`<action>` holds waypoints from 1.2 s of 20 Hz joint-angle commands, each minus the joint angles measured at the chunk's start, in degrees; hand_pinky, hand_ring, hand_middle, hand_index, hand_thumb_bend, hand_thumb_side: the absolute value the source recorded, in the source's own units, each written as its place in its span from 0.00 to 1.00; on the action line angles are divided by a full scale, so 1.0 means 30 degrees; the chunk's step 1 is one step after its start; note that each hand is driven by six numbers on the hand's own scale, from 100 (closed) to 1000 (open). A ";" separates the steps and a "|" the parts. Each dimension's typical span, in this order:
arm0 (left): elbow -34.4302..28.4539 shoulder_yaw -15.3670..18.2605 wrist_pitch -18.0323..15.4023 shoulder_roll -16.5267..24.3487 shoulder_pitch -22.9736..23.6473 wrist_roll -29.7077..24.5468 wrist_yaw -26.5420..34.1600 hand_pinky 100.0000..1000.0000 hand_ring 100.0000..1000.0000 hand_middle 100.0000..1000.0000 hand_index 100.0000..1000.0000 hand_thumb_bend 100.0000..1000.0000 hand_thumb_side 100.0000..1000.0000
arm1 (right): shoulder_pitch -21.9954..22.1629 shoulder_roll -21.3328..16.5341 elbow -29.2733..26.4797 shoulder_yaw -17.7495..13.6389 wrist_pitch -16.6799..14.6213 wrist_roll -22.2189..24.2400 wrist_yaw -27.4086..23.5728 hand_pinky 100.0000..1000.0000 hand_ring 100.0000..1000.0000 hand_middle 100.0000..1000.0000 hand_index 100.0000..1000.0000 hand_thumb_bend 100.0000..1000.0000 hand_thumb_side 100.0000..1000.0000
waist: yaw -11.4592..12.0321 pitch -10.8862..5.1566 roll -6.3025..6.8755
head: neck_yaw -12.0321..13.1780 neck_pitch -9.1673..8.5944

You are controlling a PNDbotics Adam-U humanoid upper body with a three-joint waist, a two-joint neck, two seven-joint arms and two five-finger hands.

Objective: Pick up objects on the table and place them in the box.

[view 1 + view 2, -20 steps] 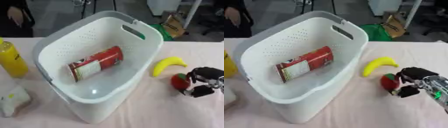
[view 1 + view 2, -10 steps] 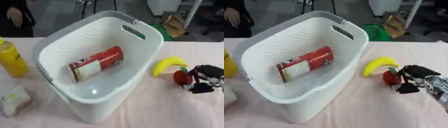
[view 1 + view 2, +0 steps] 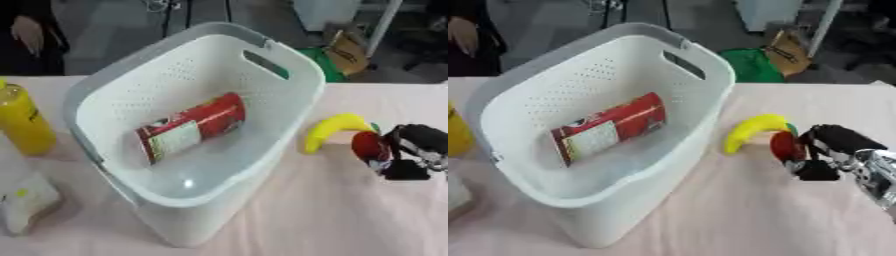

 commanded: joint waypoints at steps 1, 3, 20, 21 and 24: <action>-0.0282 0.0069 -0.0134 0.0236 -0.0128 0.0189 -0.0072 0.64 0.53 0.56 0.71 0.00 1.00 | -0.0017 -0.1230 -0.1009 -0.0524 0.0100 -0.0379 -0.0063 0.83 0.74 0.31 0.50 0.00 0.55 | -0.0096 -0.0543 0.0035 | 0.0054 -0.0133; -0.0282 0.0072 -0.0132 0.0245 -0.0122 0.0186 -0.0070 0.64 0.53 0.56 0.71 0.00 1.00 | 0.0119 -0.1503 -0.1591 -0.0605 0.0210 -0.0422 -0.0113 0.83 0.74 0.31 0.50 0.00 0.55 | -0.0129 -0.0573 0.0043 | 0.0052 -0.0124; -0.0282 0.0042 -0.0118 0.0376 -0.0038 0.0120 -0.0082 0.63 0.53 0.56 0.71 0.00 1.00 | 0.0481 -0.4129 -0.6568 -0.1692 0.1664 -0.0160 -0.1163 0.83 0.75 0.30 0.48 0.00 0.51 | -0.0355 -0.0951 -0.0103 | 0.0165 -0.0042; -0.0282 0.0034 -0.0120 0.0393 -0.0034 0.0115 -0.0083 0.63 0.53 0.56 0.71 0.00 1.00 | 0.0372 -0.4285 -0.6821 -0.1772 0.1746 -0.0132 -0.1235 0.83 0.75 0.30 0.48 0.00 0.51 | -0.0341 -0.0973 -0.0146 | 0.0181 -0.0033; -0.0282 -0.0016 -0.0117 0.0429 -0.0031 0.0074 -0.0071 0.63 0.53 0.56 0.71 0.00 1.00 | -0.0056 -0.4575 -0.7405 -0.1855 0.1915 0.0011 -0.1376 0.83 0.75 0.28 0.48 0.00 0.51 | -0.0278 -0.1025 -0.0256 | 0.0165 -0.0026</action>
